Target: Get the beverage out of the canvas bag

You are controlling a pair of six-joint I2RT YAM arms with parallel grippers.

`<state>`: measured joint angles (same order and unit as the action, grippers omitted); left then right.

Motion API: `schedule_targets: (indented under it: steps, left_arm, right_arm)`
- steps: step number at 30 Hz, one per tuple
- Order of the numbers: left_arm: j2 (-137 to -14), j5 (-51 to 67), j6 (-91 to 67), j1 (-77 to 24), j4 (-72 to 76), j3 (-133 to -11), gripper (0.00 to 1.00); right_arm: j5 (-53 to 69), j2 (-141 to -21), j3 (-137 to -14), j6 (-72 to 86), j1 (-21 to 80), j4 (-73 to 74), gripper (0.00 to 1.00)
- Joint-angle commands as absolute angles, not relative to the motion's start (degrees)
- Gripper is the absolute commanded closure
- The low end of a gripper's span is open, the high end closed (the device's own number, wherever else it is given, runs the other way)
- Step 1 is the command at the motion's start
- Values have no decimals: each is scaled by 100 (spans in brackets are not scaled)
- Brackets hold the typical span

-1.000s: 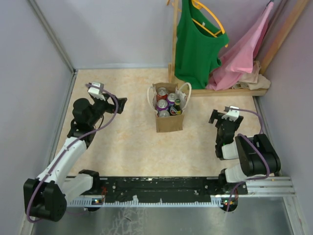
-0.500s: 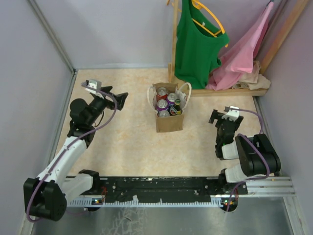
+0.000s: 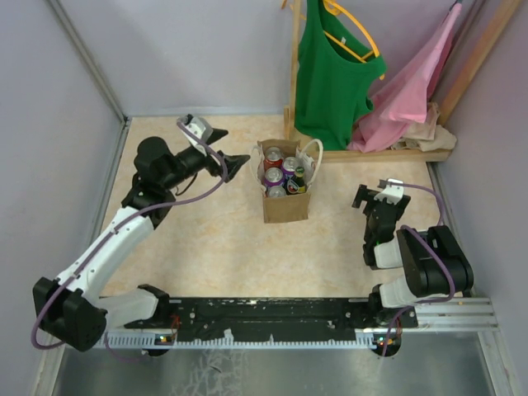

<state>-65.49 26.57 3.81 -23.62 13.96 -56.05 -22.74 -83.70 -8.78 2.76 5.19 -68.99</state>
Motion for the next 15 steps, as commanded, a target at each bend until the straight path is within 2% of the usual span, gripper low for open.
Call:
schedule_targets:
  steps: [1,4,7,11,14,15]
  left_arm:
    - [-6820,2654,963,-2857,954,-6189,0]
    - [-7136,2633,1198,-3332,724,-6597,3]
    - [-7517,2624,1309,-3714,563,-7045,15]
    - [-8108,2661,1394,-4078,379,-7456,48]
    - [-8592,2667,1299,-4167,185,-7754,65]
    - [-8773,2645,1272,-4193,136,-7809,78]
  right_arm:
    - [-2301,-8315,-976,297,483,-7158,1]
    - [-2302,-8314,-976,299,485,-7158,1]
    - [-2301,-8314,-976,299,483,-7157,1]
    - [-2302,-8314,-976,298,483,-7160,1]
    - [-2299,-8314,-976,299,483,-7159,1]
    - [-2301,-8314,-976,297,483,-7155,1]
